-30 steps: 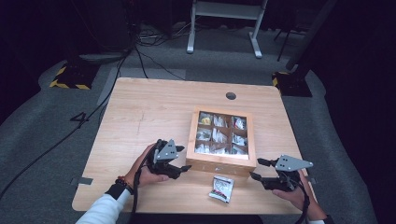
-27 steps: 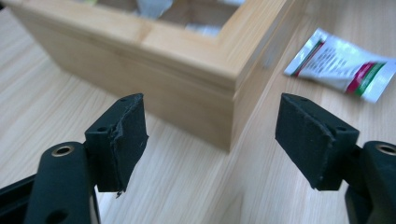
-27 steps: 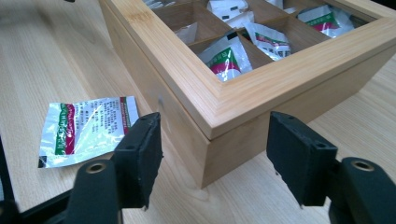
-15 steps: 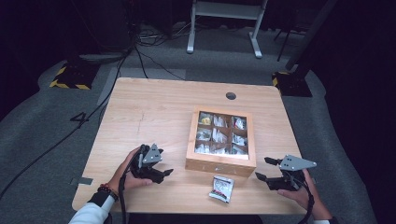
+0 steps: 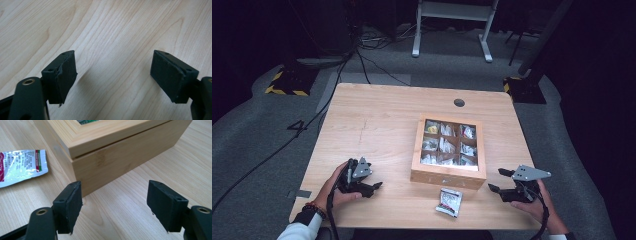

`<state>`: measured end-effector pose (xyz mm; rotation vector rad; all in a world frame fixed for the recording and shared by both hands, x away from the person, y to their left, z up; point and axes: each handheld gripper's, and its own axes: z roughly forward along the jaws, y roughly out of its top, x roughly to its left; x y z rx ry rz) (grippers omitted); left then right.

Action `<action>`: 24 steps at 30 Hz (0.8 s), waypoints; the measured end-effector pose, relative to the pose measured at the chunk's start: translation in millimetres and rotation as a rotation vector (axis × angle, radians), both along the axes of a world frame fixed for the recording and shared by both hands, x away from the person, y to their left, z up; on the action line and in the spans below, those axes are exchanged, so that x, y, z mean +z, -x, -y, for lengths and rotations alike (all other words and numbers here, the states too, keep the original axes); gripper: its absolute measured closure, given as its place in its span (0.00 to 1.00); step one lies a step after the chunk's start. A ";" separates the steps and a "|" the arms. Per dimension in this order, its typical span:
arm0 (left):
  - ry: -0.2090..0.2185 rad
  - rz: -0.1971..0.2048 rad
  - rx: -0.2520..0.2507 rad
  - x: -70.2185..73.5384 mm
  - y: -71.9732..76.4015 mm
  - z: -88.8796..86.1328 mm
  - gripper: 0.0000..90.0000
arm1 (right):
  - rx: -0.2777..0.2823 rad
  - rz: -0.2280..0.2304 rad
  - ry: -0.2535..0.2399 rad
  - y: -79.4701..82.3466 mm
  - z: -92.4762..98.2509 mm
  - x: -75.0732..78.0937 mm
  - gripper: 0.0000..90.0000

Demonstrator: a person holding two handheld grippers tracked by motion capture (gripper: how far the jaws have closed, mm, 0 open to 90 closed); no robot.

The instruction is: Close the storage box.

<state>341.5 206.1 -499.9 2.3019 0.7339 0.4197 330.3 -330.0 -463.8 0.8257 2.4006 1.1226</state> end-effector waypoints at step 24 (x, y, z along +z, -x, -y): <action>0.077 -0.075 0.081 -4.5 0.4 -15.2 0.23 | -0.079 -0.081 0.035 5.1 30.4 -28.8 0.30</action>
